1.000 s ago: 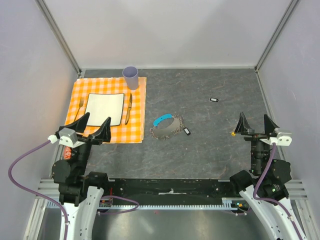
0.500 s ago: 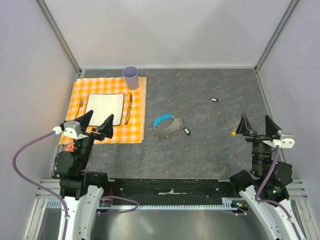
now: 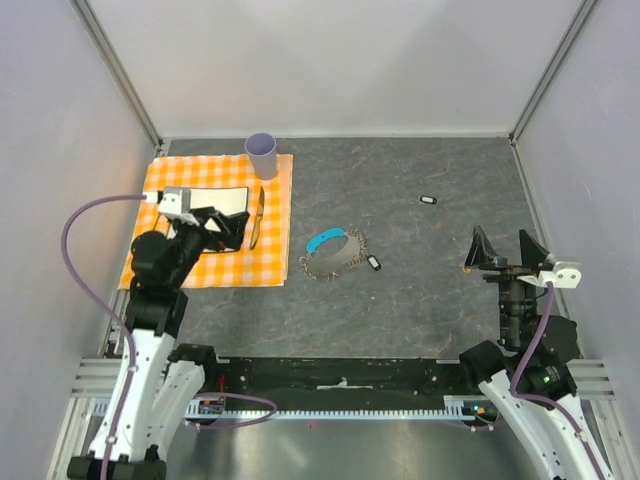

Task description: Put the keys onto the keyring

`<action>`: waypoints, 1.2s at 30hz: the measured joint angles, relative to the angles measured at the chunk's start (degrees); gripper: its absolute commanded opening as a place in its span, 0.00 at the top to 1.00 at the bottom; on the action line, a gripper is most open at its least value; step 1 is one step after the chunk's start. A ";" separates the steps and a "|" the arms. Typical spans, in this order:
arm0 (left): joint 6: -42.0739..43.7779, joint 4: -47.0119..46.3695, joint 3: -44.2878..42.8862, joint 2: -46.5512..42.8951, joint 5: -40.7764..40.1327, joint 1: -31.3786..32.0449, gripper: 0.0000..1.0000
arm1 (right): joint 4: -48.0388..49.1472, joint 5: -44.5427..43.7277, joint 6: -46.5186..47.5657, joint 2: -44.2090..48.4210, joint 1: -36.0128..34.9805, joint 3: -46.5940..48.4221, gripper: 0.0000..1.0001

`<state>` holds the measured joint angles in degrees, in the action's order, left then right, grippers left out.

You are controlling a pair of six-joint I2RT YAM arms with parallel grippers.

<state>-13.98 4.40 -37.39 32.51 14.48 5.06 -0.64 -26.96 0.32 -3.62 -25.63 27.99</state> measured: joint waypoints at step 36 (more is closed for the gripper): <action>8.98 3.56 -27.85 68.22 -5.01 34.40 0.28 | -3.56 1.38 -2.10 -8.83 -1.27 2.03 0.02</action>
<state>-4.99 7.97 -65.23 100.73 9.47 39.46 -4.21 -25.58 -1.78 -12.45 -26.89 30.02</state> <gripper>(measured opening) 0.723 0.982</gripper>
